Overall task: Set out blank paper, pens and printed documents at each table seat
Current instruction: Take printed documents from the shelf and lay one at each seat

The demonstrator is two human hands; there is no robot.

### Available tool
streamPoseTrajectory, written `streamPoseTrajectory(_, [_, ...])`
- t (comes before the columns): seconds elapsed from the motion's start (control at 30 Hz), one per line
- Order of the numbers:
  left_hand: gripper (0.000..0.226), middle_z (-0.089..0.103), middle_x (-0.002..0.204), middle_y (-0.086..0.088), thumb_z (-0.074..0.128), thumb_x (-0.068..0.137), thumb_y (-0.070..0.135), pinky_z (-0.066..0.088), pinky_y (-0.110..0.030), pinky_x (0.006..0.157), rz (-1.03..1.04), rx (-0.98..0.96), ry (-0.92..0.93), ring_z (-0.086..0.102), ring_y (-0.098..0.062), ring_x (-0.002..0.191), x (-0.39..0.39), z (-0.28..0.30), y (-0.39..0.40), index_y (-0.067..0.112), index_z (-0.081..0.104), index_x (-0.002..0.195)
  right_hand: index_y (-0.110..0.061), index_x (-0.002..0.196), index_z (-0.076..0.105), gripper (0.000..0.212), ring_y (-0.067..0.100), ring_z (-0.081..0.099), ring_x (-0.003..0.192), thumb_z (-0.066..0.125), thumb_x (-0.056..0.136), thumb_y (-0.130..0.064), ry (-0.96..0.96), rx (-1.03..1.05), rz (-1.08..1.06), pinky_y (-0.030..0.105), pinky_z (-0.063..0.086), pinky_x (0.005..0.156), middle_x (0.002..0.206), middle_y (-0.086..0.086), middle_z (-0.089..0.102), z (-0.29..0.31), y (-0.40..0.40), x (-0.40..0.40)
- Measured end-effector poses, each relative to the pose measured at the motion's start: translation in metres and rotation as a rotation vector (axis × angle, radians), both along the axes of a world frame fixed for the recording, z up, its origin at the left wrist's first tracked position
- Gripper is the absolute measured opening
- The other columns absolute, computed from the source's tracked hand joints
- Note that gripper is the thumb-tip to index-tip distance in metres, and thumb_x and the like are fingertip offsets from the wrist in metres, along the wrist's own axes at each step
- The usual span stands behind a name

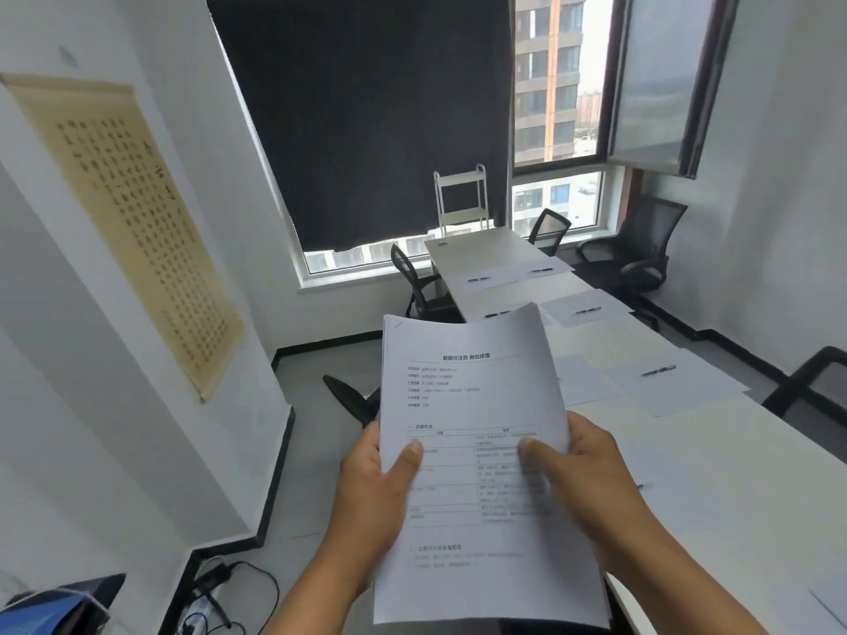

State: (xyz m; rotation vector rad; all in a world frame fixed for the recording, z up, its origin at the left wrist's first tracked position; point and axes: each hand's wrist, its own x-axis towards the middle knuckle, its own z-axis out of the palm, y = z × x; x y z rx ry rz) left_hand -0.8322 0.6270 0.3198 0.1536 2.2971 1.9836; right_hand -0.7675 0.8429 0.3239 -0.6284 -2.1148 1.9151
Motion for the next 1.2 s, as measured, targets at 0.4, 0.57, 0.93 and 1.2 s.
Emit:
streamPoseTrajectory(0.4, [0.018, 0.083, 0.118, 0.006, 0.067, 0.109, 0.024, 0.064, -0.057, 0.096, -0.355, 0.000, -0.035, 0.081, -0.024, 0.108, -0.165, -0.019, 0.005, 0.037, 0.072, 0.120, -0.024, 0.110, 0.073, 0.014, 0.014, 0.081, 0.089, 0.066, 0.101, -0.015, -0.042, 0.023, -0.327, 0.049, 0.067, 0.086, 0.100, -0.012, 0.083, -0.001, -0.027, -0.093])
streamPoseTrajectory(0.57, [0.015, 0.085, 0.109, 0.008, 0.065, 0.109, 0.019, 0.065, -0.038, 0.080, -0.474, -0.008, -0.073, 0.083, -0.017, 0.098, -0.187, -0.032, 0.047, 0.027, 0.072, 0.120, -0.025, 0.108, 0.072, 0.013, 0.016, 0.081, 0.088, 0.064, 0.100, -0.018, -0.073, 0.019, -0.463, 0.050, 0.068, 0.082, 0.099, -0.010, 0.082, -0.015, -0.007, -0.093])
streamPoseTrajectory(0.93, [0.018, 0.085, 0.103, 0.011, 0.065, 0.109, 0.017, 0.061, -0.023, 0.071, -0.656, -0.279, -0.156, 0.081, -0.005, 0.089, -0.204, -0.088, 0.151, 0.031, 0.073, 0.116, -0.024, 0.102, 0.070, 0.013, 0.013, 0.079, 0.088, 0.062, 0.093, -0.030, -0.214, -0.077, -0.610, 0.049, 0.066, 0.088, 0.097, -0.010, 0.081, -0.102, 0.060, -0.083])
streamPoseTrajectory(1.2, [0.018, 0.084, 0.101, 0.016, 0.062, 0.110, 0.018, 0.057, -0.016, 0.063, -0.708, -0.416, -0.212, 0.080, -0.002, 0.085, -0.210, -0.133, 0.212, 0.032, 0.072, 0.113, -0.028, 0.100, 0.070, 0.007, 0.009, 0.078, 0.083, 0.064, 0.096, -0.027, -0.297, -0.189, -0.662, 0.040, 0.066, 0.083, 0.091, -0.018, 0.079, -0.161, 0.114, -0.089])
